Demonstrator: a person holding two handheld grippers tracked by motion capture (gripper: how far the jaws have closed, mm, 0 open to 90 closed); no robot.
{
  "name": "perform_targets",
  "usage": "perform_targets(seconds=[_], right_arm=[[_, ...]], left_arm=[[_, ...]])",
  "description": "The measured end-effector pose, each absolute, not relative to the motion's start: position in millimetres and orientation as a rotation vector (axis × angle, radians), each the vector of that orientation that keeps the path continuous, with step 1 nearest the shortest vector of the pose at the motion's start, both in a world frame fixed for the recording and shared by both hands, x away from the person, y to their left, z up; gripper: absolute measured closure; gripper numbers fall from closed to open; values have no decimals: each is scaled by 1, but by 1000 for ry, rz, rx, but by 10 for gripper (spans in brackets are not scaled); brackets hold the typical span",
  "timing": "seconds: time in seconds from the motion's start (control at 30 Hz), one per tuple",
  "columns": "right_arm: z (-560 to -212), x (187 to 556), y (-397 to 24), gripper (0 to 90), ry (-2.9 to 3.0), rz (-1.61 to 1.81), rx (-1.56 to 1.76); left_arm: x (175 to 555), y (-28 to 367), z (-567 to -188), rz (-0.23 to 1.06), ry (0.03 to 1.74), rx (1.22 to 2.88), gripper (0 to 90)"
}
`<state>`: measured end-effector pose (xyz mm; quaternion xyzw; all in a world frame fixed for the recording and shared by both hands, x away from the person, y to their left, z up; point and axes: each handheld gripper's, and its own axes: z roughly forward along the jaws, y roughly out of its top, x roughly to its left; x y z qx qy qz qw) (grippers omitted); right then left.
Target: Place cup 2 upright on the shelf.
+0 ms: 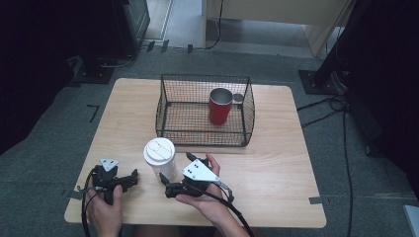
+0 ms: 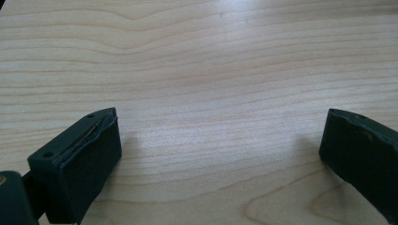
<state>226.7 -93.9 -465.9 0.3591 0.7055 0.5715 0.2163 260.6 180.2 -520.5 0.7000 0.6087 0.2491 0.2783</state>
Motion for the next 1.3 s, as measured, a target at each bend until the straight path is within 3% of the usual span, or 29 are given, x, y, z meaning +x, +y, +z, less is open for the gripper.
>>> perform_targets(seconds=[0.6,0.93,1.03,1.3], right_arm=[[-469,244,-61,7,1947,1596,1018],[-469,253,-55,78,1928,1595,1022],[-468,252,-55,143,1938,1603,983],[-467,250,-52,159,1924,1557,962]], left_arm=[[261,180,-521,670,1633,1878,1],[261,180,-521,669,1633,1878,1],[261,180,-521,671,1632,1878,1],[261,180,-520,669,1633,1880,1]])
